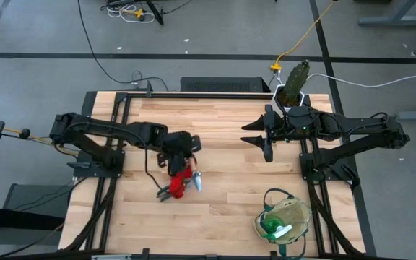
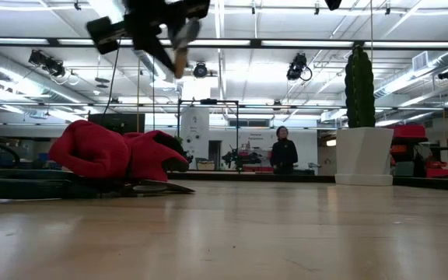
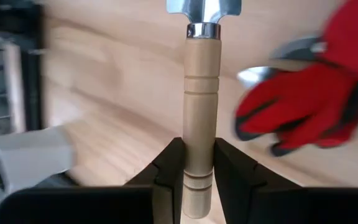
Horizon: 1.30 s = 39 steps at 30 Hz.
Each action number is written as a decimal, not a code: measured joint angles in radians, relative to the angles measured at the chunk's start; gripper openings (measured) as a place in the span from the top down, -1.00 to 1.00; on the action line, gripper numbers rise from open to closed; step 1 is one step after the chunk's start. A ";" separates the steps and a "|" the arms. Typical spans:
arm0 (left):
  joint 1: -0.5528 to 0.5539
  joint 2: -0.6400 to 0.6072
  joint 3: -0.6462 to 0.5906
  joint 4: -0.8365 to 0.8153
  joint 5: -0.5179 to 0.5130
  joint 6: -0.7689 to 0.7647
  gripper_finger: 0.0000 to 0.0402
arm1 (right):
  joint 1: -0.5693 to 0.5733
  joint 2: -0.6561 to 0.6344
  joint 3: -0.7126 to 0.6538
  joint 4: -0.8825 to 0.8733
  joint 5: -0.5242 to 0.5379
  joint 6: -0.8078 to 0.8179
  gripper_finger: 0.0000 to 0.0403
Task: Pick & Place Garden tools in Gardening bag
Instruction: Put the light brown trowel into the gardening tool bag
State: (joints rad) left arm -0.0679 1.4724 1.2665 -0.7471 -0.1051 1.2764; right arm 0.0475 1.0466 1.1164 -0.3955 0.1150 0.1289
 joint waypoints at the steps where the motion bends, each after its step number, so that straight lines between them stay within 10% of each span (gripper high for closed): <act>1: 0.009 0.000 0.006 0.019 0.000 0.001 0.63 | 0.000 0.000 0.000 0.000 0.000 0.011 0.08; 39: 0.104 -0.001 0.020 0.545 0.012 0.333 0.62 | -0.011 0.119 0.000 0.070 -0.145 0.766 0.08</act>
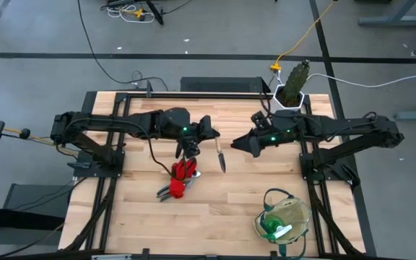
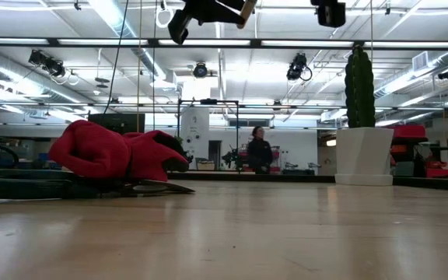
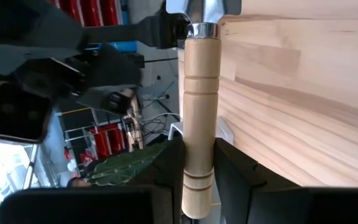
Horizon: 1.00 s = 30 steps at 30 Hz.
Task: Pick & Place Garden tools in Gardening bag
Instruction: Put the light brown trowel into the gardening tool bag
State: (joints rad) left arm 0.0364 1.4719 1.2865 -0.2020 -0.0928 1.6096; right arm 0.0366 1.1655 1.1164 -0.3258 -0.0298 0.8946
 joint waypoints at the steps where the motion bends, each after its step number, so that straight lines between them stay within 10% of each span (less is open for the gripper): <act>1: 0.000 0.000 0.000 0.008 0.002 0.000 0.62 | -0.004 0.011 0.000 0.025 -0.013 0.010 0.08; 14: 0.000 0.000 0.000 0.019 0.004 0.002 0.62 | -0.056 0.084 0.000 0.079 -0.085 0.096 0.05; 30: 0.000 0.000 0.000 0.019 0.004 0.010 0.62 | -0.100 0.108 0.000 0.071 -0.110 0.129 -0.46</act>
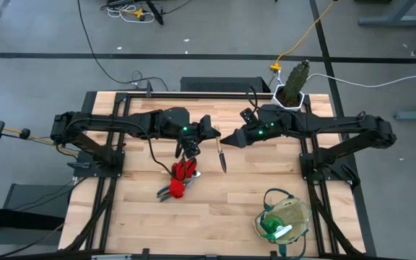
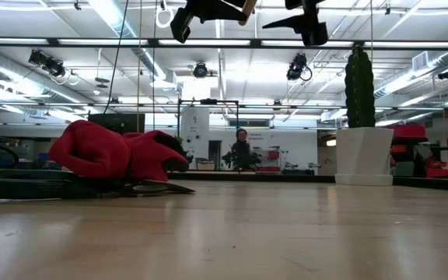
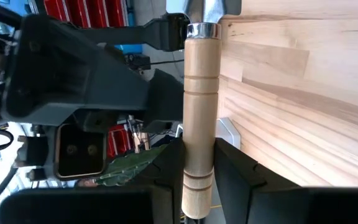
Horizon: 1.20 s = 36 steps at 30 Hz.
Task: Pick & Place Garden tools in Gardening bag
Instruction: Put the light brown trowel into the gardening tool bag
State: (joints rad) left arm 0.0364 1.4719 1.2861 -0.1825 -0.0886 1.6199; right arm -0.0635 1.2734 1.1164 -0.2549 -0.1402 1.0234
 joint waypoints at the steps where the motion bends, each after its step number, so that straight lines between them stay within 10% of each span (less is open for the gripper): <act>1: 0.000 0.000 0.000 0.000 0.000 0.000 0.62 | -0.001 0.005 0.000 -0.001 -0.002 0.004 -0.47; 20: 0.000 0.000 0.000 0.004 -0.004 -0.004 0.62 | -0.001 0.077 0.000 0.106 -0.026 0.008 -0.48; 36: 0.000 0.000 0.000 0.003 -0.004 -0.003 0.62 | -0.001 0.076 0.000 0.106 -0.036 0.012 -0.06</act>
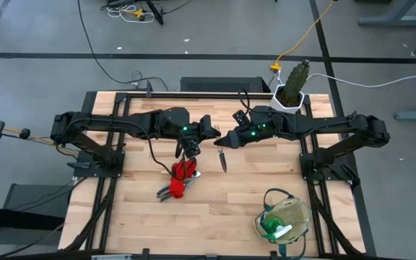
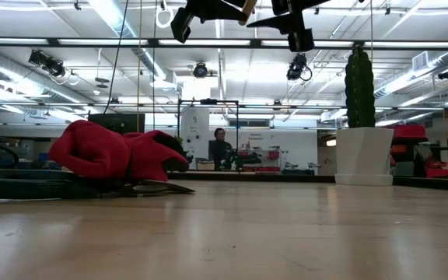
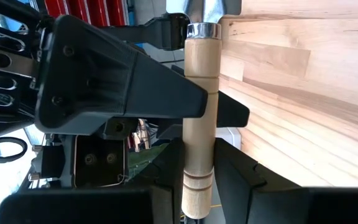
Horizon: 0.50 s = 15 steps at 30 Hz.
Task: Pick & Place Garden tools in Gardening bag
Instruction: Put the light brown trowel into the gardening tool bag
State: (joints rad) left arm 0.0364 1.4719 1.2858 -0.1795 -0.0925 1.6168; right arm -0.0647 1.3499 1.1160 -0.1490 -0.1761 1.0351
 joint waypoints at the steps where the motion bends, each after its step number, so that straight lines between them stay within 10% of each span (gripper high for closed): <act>1: 0.000 0.000 0.000 0.000 0.000 0.000 0.62 | 0.000 0.000 0.000 0.000 0.000 0.000 -0.03; 15: 0.000 0.000 0.000 -0.002 0.000 -0.001 0.62 | 0.000 0.000 0.000 0.002 -0.001 0.000 0.24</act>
State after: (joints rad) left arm 0.0364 1.4719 1.2858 -0.1810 -0.0929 1.6161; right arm -0.0647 1.3495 1.1160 -0.1468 -0.1767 1.0354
